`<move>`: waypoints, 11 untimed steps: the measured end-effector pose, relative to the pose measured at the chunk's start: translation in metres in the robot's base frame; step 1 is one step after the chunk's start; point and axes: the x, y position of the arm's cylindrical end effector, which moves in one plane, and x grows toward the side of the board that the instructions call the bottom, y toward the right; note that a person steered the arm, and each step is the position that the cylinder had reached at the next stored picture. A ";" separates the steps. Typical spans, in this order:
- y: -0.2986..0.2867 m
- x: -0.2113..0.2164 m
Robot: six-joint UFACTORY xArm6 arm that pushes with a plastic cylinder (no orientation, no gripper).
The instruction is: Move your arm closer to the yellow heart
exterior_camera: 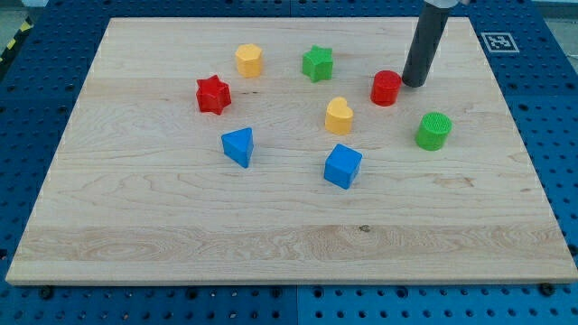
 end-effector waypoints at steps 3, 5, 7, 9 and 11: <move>0.052 0.138; 0.049 0.172; -0.011 0.171; -0.047 0.154; -0.057 0.128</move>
